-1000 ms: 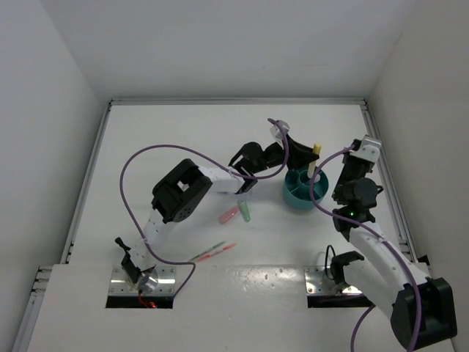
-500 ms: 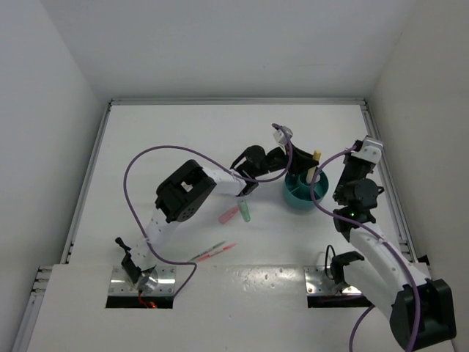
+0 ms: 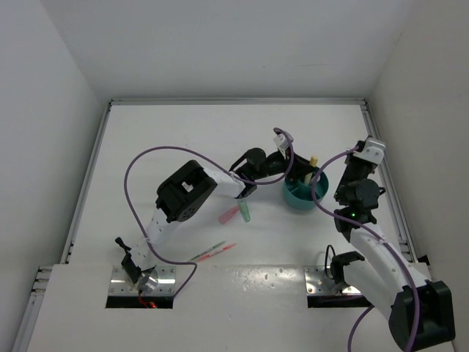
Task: Sort the stationery into containers
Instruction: Place the stationery in the storage box, then pick up the stationery from the center of the board.
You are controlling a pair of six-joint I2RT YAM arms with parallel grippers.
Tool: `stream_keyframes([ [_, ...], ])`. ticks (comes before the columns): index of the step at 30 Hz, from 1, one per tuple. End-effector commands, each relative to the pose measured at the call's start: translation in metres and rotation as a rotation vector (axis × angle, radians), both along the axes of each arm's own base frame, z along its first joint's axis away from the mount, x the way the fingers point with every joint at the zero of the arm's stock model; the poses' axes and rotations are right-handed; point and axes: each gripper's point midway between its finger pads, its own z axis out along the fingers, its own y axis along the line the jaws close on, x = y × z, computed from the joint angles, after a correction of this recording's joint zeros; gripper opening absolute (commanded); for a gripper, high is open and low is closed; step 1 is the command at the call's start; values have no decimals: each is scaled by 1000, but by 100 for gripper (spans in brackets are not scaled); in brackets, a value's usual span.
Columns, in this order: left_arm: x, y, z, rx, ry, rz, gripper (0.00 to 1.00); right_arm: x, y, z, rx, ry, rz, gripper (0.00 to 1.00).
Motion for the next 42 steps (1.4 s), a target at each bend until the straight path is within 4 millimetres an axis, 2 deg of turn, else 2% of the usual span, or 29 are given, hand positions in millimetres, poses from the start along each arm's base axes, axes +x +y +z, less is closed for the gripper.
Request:
stream_keyframes([
  [1,-9,-1,25,-30,-79,-17,43,-4,1,15,30,-78,20,0],
  [2,-9,-1,22,-18,-81,-15,43,-4,1,15,30,-78,20,0],
  [10,-10,12,45,-26,-96,5,51,-5,-2,13,36,-73,14,0],
  [17,-15,50,118,-110,-181,54,51,-5,-2,15,26,-73,22,4],
  [18,-12,58,127,-115,-192,79,51,-5,-2,15,26,-73,23,6],
  [19,-21,67,152,-141,-215,81,51,-3,0,13,19,-64,33,9],
  [20,-17,78,151,-135,-198,121,51,-3,0,12,17,-55,33,16],
  [21,-19,85,158,-136,-203,143,49,-2,3,10,9,-42,47,21],
  [22,-19,90,154,-103,-167,164,44,0,6,8,7,-33,67,26],
  [23,-16,104,169,-96,-170,234,34,2,9,5,7,-19,83,37],
  [24,-5,114,165,-58,-123,305,16,6,15,6,-11,-8,120,44],
  [25,6,123,152,-4,-38,382,6,13,21,-2,-22,54,152,51],
  [26,26,143,130,100,156,548,0,18,29,-7,-31,98,195,63],
  [27,41,163,109,167,263,647,0,26,46,-16,-58,200,287,64],
  [28,40,185,71,306,382,722,0,33,56,-26,-65,269,345,44],
  [29,42,201,54,307,514,806,0,37,76,-32,-90,326,453,18],
  [30,50,226,46,315,570,909,0,41,85,-23,-91,345,501,0],
  [31,43,247,29,376,646,976,4,39,95,-46,-78,462,560,0],
  [32,44,263,28,334,722,1038,29,43,116,-47,-112,510,681,0],
  [33,39,266,17,354,750,1048,29,41,127,-56,-133,563,746,4],
  [34,37,278,22,330,773,1052,52,33,137,-74,-141,657,820,19],
  [35,34,285,22,325,774,1060,59,21,163,-79,-169,690,995,62],
  [36,31,294,18,352,756,1065,64,15,179,-72,-263,696,1095,77],
  [37,31,307,36,325,719,1076,65,2,188,-94,-265,803,1183,84],
  [38,26,321,37,390,666,1080,70,-10,211,-79,-295,774,1356,90],
  [39,24,339,39,420,624,1125,70,-16,226,-78,-323,788,1444,90],
  [40,25,359,46,433,579,1166,78,-15,240,-99,-292,878,1543,89],
  [41,18,378,48,466,548,1206,85,-17,248,-93,-291,951,1584,85],
  [42,6,406,64,442,505,1295,93,-21,266,-100,-334,995,1650,73],
])
